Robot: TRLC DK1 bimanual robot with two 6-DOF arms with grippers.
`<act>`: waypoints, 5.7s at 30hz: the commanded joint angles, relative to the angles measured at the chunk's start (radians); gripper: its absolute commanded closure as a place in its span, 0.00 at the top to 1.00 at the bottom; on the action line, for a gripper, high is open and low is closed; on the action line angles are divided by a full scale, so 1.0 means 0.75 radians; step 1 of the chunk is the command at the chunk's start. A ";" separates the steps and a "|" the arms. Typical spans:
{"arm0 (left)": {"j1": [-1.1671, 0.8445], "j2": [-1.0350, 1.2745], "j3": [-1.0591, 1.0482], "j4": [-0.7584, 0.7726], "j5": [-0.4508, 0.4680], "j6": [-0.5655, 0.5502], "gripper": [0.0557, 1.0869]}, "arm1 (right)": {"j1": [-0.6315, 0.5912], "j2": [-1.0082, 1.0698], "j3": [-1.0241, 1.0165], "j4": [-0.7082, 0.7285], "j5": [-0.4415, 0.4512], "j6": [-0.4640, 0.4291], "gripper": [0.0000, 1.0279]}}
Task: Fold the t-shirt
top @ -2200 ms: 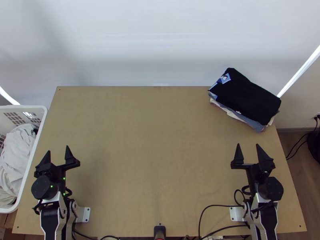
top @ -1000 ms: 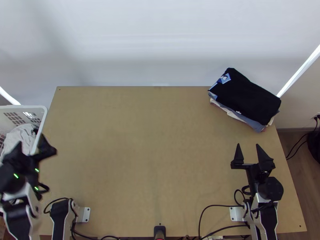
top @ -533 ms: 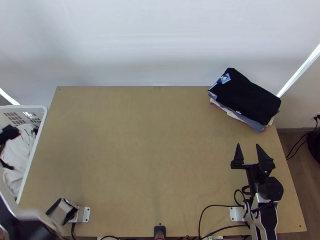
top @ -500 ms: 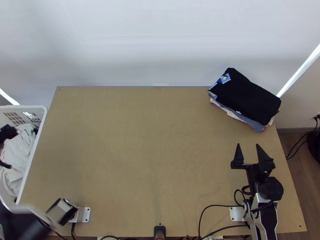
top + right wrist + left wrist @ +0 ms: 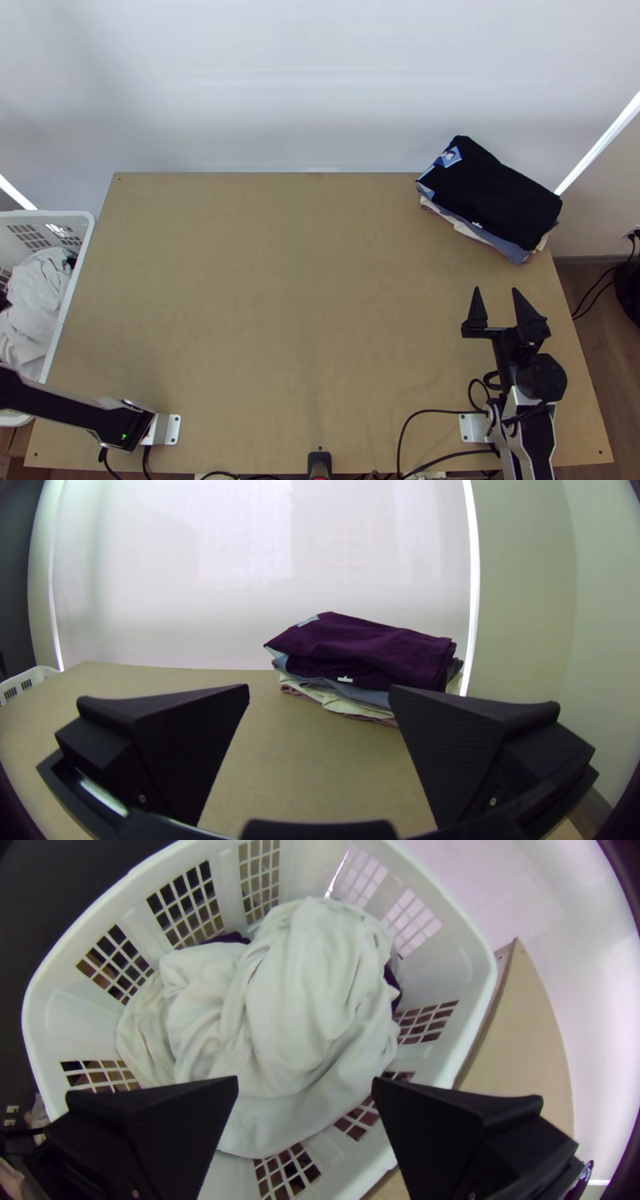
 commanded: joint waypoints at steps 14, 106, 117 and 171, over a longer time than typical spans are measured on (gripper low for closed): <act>0.041 0.547 0.189 0.329 -0.059 0.134 0.95 | -0.005 0.004 -0.004 -0.027 0.012 0.013 0.96; -3.009 -0.243 -0.036 0.961 -0.813 -0.817 0.04 | -0.005 0.004 -0.004 -0.027 0.012 0.013 0.96; -2.994 -0.231 0.340 0.902 -0.758 -0.821 0.96 | -0.005 0.004 -0.004 -0.029 0.012 0.013 0.96; -1.174 -1.161 -0.188 -0.137 0.015 -0.283 0.96 | 0.029 0.004 -0.004 -0.027 0.009 0.021 0.96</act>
